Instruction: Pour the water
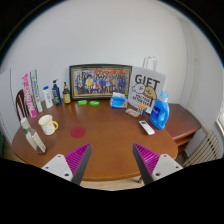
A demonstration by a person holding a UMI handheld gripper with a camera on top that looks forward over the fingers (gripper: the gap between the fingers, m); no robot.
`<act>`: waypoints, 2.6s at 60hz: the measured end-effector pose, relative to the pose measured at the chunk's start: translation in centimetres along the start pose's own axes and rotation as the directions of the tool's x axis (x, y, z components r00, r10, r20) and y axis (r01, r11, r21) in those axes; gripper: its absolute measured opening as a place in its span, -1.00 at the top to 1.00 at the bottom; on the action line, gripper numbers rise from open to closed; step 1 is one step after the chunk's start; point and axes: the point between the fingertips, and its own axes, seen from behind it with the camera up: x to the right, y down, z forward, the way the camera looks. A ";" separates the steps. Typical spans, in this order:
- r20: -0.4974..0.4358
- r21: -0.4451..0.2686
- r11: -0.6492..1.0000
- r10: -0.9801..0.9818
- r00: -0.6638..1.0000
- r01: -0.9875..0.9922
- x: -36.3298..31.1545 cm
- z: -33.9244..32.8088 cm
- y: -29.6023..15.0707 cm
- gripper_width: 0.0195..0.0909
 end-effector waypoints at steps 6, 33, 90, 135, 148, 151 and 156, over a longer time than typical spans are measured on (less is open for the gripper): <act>0.029 -0.011 1.000 -0.003 1.000 0.003 -2.0 -0.3 1.2 -0.86; 0.196 0.032 0.997 -0.072 0.978 0.067 -23.0 -2.5 7.4 -0.84; 0.210 0.172 0.984 -0.072 0.975 0.036 -37.9 12.1 4.3 0.32; -0.360 -0.244 0.123 -0.933 0.028 0.962 -23.6 18.8 -13.6 0.34; -0.338 -0.409 -0.215 -0.867 -0.366 0.887 -23.6 20.8 -15.8 0.33; -0.325 -0.430 -0.269 -0.845 -0.426 0.862 -23.7 21.1 -16.2 0.35; -0.297 -0.438 -0.309 -0.837 -0.460 0.844 -23.7 21.6 -15.9 0.34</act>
